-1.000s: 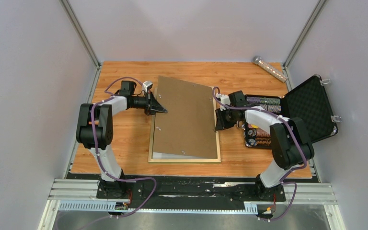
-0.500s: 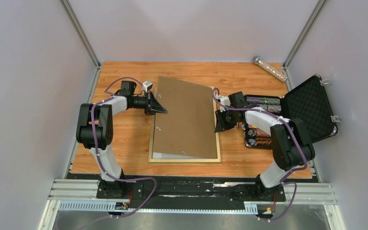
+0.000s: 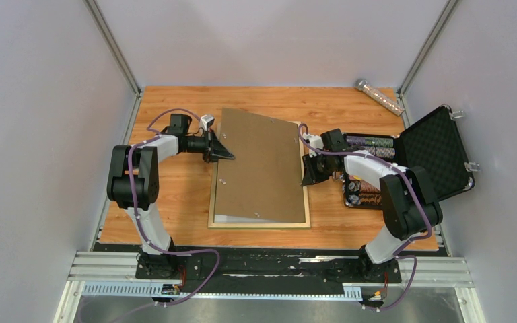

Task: Put the photo into the frame
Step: Place the photo frame item in the photo frame.

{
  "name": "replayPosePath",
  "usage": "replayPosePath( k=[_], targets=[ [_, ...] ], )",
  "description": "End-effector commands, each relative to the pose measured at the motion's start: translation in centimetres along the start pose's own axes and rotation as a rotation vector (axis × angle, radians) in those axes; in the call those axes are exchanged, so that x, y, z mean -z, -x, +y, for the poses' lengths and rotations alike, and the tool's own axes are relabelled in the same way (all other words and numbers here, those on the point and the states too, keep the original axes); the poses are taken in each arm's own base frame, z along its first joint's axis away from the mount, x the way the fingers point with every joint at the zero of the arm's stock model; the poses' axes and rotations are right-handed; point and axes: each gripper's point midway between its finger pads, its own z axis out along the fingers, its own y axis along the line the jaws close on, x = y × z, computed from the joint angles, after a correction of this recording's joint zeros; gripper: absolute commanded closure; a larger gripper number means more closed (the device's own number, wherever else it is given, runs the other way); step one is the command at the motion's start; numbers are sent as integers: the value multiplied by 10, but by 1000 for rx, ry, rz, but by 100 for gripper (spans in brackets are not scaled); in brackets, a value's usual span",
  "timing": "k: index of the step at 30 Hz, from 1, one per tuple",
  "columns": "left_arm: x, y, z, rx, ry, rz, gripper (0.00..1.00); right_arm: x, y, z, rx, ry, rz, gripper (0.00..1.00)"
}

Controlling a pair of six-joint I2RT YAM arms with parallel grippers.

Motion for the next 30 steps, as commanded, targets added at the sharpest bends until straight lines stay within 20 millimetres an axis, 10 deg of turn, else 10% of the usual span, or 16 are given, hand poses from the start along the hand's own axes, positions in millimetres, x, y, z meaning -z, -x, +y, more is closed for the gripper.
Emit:
replayPosePath(
  k=[1,30],
  targets=[
    [0,0,-5,-59,-16,20,100,5,11,11,37,33,-30,78],
    [-9,8,26,-17,55,50,92,7,10,15,47,45,-28,77]
  ],
)
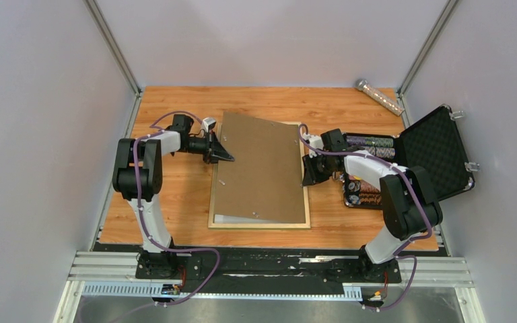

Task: Put the photo into the frame
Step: Place the photo frame item in the photo frame.

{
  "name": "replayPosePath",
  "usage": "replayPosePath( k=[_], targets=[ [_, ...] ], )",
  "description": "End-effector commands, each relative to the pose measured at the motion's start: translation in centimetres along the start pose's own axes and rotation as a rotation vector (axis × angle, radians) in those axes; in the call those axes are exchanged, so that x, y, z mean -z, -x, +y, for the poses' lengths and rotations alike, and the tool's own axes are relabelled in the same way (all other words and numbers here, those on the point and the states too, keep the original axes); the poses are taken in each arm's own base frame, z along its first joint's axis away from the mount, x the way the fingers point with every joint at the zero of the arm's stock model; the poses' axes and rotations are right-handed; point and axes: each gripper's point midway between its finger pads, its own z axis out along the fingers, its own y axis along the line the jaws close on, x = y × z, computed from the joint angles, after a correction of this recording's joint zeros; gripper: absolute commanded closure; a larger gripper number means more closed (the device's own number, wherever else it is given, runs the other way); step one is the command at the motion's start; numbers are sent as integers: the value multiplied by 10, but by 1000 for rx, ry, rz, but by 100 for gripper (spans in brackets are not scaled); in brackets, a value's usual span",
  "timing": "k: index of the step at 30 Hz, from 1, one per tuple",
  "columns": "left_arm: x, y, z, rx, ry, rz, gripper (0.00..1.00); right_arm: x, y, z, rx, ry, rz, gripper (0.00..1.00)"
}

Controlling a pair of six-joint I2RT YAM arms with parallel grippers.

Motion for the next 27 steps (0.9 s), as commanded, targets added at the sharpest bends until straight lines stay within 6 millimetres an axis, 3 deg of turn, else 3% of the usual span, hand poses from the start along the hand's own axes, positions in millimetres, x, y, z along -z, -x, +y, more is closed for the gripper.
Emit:
replayPosePath(
  k=[1,8,18,27],
  targets=[
    [-4,4,5,-57,39,4,90,8,12,14,49,40,-36,77],
    [-2,3,8,-70,73,-7,84,13,22,7,54,1,-61,77],
    [-1,2,22,-85,135,12,61,34,44,-4,26,-23,-131,77],
    [-3,3,30,-83,150,19,47,32,44,-4,16,-11,-124,77]
  ],
)
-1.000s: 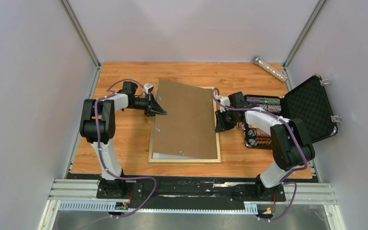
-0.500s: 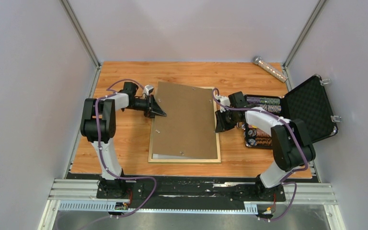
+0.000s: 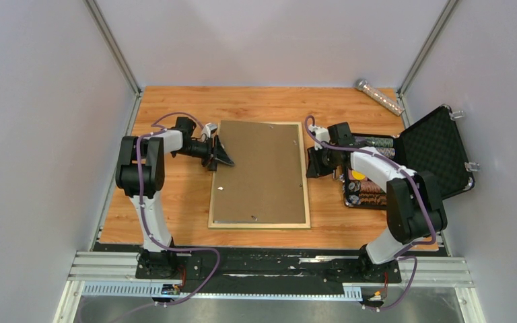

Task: Put the photo into the frame
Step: Place the photo frame item in the photo frame.

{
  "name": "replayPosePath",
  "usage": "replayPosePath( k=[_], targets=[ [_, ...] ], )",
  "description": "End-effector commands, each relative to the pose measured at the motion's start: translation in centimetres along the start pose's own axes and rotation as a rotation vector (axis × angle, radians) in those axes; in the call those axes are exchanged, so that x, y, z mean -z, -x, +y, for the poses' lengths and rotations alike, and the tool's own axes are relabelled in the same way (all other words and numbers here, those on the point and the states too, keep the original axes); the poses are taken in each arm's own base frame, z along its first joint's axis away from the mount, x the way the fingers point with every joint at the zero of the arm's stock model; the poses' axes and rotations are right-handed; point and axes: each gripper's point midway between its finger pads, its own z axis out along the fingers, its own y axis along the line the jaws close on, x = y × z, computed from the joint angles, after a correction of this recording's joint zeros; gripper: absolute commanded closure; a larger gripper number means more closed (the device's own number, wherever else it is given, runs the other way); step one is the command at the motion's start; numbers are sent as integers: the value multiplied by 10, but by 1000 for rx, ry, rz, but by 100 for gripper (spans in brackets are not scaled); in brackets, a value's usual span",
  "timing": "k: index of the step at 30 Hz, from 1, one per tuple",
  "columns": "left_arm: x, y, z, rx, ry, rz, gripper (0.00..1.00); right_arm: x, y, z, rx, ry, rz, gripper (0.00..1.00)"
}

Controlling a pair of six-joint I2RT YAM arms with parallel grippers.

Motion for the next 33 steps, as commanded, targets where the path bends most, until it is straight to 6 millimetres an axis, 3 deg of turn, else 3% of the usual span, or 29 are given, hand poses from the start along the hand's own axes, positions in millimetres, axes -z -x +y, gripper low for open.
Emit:
replayPosePath(
  k=[1,11,18,33],
  targets=[
    [1,8,-5,-59,-7,-3,44,8,21,6,26,18,-55,77],
    [1,11,-2,-68,20,-5,17,5,19,7,19,29,-47,77],
    [-2,13,-3,-77,28,1,6,4,19,7,18,31,-45,77],
    [-15,1,-10,-114,54,36,0,0,18,4,16,27,-32,77]
  ],
)
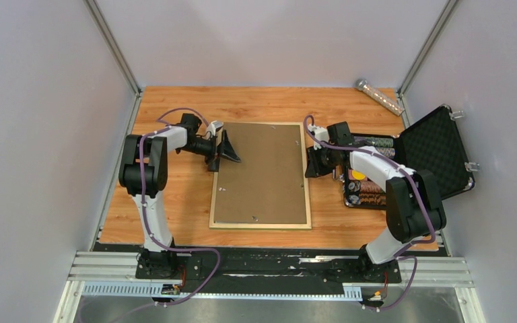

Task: Put the photo into the frame
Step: Place the photo frame item in the photo frame.

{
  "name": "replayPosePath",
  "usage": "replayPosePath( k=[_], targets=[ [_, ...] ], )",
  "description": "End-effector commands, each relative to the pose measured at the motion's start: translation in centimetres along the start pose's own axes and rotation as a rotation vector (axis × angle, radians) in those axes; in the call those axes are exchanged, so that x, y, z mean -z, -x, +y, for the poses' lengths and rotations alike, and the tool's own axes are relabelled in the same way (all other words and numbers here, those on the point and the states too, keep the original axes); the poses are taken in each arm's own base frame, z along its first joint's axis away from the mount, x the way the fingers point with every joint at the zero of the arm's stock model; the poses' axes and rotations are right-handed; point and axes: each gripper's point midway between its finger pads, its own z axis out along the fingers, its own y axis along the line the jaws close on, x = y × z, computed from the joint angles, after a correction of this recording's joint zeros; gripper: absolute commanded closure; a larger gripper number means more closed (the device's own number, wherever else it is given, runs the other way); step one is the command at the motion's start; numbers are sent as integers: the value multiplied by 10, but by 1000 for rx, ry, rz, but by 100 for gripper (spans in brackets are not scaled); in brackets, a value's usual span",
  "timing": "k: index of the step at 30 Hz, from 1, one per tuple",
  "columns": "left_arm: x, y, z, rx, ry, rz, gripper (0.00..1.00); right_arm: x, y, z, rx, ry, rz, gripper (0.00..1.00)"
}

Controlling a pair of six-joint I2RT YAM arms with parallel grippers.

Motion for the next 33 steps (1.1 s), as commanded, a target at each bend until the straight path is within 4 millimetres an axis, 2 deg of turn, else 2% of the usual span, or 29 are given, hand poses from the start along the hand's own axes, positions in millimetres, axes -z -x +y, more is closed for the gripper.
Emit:
replayPosePath(
  k=[1,13,22,33],
  targets=[
    [-4,0,-5,-82,25,-2,0,1,17,1,18,9,-34,77],
    [17,6,-5,-141,188,-27,0,3,24,-1,25,1,-41,77],
    [24,8,0,-135,267,0,0,3,25,-2,26,-3,-38,77],
    [35,9,-11,-194,336,-3,0,2,23,-2,24,3,-34,77]
  ],
)
